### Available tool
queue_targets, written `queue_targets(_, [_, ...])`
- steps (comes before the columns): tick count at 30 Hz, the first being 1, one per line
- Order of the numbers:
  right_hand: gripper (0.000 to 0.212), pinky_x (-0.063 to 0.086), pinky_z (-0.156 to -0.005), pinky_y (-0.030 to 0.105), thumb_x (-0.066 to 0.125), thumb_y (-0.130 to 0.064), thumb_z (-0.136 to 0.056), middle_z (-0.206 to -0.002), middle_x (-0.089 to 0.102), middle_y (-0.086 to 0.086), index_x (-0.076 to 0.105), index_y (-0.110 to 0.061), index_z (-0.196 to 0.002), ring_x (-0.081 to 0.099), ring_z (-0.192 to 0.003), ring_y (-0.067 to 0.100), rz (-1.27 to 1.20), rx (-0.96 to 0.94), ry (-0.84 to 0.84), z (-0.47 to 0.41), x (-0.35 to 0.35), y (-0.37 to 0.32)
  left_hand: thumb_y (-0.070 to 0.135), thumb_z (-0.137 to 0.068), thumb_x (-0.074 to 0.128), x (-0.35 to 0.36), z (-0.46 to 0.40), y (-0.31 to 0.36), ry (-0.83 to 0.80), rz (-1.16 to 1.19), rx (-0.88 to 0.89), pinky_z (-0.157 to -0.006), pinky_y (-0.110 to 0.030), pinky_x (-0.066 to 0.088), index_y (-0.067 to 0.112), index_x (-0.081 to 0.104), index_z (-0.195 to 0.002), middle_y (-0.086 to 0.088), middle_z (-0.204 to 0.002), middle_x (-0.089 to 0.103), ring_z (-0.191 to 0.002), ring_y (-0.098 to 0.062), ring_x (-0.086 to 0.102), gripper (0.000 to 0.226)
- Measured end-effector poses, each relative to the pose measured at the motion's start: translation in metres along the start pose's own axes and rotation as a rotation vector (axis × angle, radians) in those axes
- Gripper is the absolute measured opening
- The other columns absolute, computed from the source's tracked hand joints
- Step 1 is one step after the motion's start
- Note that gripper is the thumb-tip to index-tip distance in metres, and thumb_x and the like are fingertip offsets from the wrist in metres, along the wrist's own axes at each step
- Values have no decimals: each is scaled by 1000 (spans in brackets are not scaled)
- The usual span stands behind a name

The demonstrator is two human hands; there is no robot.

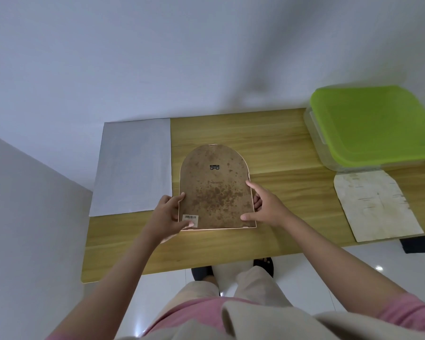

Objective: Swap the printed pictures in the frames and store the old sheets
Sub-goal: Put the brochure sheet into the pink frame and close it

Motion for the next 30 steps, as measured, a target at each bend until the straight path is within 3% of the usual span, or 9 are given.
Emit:
queue_targets(4, [83, 45, -72, 21, 78, -41, -71, -88, 51, -7, 37, -26, -142, 51, -75, 8, 66, -18, 72, 1, 2, -7, 26, -85, 65, 2, -1, 4, 48, -69, 6, -77, -24, 54, 15, 42, -137, 0, -109, 43, -78, -13, 58, 58])
queue_targets(7, [68, 46, -91, 34, 71, -47, -77, -115, 50, 1, 42, -19, -132, 51, -101, 14, 166, -17, 149, -5, 5, -14, 27, -86, 63, 3, -5, 9, 74, -109, 2, -75, -22, 50, 9, 47, -130, -3, -112, 44, -88, -18, 56, 50])
queue_targets(9, [61, 45, -89, 33, 68, -50, -78, -127, 43, 5, 43, -18, -125, 50, -107, 17, 222, 11, 188, -14, 4, -22, 31, -85, 64, 2, -11, 15, 90, -145, -12, -76, -26, 51, 7, 51, -123, -6, -115, 45, -90, -21, 57, 46])
queue_targets(13, [79, 50, -85, 39, 63, -58, -78, -130, 35, 7, 29, -25, -140, 52, -110, 25, 322, 56, 187, -39, -3, -40, 43, -84, 61, -7, -32, 27, 110, -236, -46, -75, -34, 51, 9, 52, -111, -6, -115, 48, -86, -22, 59, 44])
queue_targets(18, [94, 48, -94, 40, 65, -59, -76, -134, 25, 10, 7, -41, -148, 48, -115, 28, 373, 119, 61, -67, -14, -50, 47, -88, 54, -16, -65, 38, 49, -338, -92, -77, -40, 53, 18, 29, -141, -13, -125, 40, -95, -30, 59, 66])
queue_targets(21, [94, 46, -97, 37, 68, -57, -74, -128, 23, 5, 9, -44, -147, 47, -113, 24, 335, 141, -4, -72, -15, -48, 46, -90, 50, -14, -77, 38, -5, -388, -126, -78, -37, 50, 25, 17, -147, -13, -127, 34, -96, -28, 57, 70])
queue_targets(26, [97, 38, -103, 32, 77, -50, -70, -122, 25, 3, 20, -40, -147, 40, -119, 22, 230, 115, -23, -73, -19, -39, 42, -89, 54, -13, -79, 31, -28, -350, -143, -88, -39, 50, 25, 26, -145, -9, -127, 34, -99, -25, 56, 65])
queue_targets(30, [99, 34, -102, 29, 80, -47, -67, -120, 27, 3, 23, -37, -147, 41, -118, 21, 214, 94, -18, -73, -19, -38, 41, -88, 57, -11, -78, 31, -41, -357, -132, -88, -39, 50, 22, 28, -145, -8, -127, 33, -98, -25, 56, 67])
Point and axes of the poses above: each hand's wrist, its own z-axis away from the middle knuckle, its own x-axis out of the palm, y = z × x, the point moved 2 cm from there along -z, towards the middle knuckle
